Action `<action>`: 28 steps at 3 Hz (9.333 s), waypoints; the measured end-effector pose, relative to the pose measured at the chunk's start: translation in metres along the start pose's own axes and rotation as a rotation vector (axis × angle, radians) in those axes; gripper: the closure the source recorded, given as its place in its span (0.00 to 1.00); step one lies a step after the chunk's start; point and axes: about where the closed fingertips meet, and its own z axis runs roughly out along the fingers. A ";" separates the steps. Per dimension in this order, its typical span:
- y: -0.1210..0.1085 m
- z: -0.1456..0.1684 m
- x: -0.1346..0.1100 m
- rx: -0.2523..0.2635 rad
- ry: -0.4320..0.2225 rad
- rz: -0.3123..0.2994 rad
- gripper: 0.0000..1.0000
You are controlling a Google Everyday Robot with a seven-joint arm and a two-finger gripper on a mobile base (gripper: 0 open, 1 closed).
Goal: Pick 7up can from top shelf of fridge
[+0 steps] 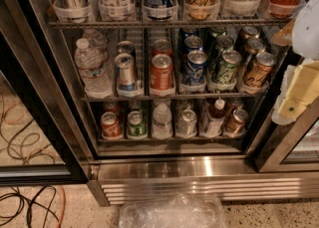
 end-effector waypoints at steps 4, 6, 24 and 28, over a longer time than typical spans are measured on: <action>0.008 0.001 -0.028 0.199 -0.305 -0.041 0.00; -0.001 -0.004 -0.067 0.271 -0.367 -0.317 0.00; -0.071 0.015 -0.051 1.030 -1.096 0.751 0.00; -0.081 -0.007 -0.064 1.004 -1.247 0.841 0.00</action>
Offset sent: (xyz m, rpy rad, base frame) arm -0.0024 0.0032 0.0069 0.0803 -0.1486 -0.0199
